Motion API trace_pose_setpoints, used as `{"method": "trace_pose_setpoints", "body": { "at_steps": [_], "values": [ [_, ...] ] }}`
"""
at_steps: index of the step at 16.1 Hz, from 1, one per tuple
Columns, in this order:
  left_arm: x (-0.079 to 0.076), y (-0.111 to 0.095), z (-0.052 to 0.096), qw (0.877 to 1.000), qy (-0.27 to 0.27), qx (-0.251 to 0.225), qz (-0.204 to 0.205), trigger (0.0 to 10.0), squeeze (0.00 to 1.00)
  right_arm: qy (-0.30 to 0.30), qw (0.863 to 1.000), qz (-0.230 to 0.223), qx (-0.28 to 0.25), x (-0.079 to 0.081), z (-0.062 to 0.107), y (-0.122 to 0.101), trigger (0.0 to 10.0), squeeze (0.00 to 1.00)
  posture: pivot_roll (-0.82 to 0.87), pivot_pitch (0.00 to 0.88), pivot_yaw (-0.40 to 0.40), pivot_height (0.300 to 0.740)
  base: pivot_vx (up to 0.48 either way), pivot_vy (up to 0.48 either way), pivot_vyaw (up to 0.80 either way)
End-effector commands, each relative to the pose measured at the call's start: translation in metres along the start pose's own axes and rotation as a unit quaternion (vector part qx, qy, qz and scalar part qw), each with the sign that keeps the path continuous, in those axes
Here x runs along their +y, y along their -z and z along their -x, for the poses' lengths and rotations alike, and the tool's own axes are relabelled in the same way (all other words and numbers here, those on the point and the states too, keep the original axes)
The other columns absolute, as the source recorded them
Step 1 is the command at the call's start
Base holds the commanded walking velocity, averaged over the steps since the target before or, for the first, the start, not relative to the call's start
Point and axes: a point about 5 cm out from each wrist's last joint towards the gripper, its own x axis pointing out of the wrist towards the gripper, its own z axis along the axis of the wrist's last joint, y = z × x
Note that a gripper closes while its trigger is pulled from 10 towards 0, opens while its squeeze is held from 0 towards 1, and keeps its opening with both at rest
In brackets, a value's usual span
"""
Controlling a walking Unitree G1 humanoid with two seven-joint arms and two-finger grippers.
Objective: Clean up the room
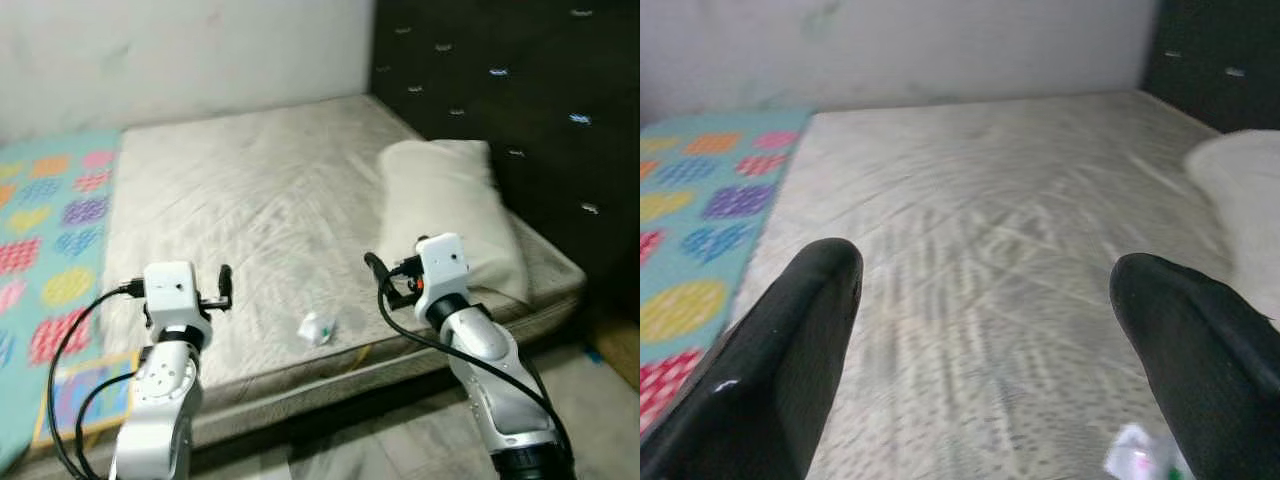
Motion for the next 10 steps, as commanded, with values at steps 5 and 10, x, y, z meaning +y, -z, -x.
{"method": "trace_pose_setpoints", "body": {
  "at_steps": [5, 10],
  "values": [
    [0.0046, 0.0005, 0.0014, 1.0, 0.007, 0.006, 0.03, 10.0, 0.0, -0.015, 1.0, -0.006, -0.022, 0.0092, -0.005, -0.0094, 10.0, 0.0, -0.14, 0.0, -0.011, 0.74, 0.0, 0.0, 0.6],
    [0.0017, -0.0011, 0.0019, 0.999, 0.023, 0.0, 0.037, 10.0, 0.0, -0.024, 0.999, -0.006, -0.026, 0.0129, -0.004, -0.0098, 10.0, 0.0, -0.14, 0.0, -0.013, 0.74, 0.0, 0.0, 0.0]
  ]
}}
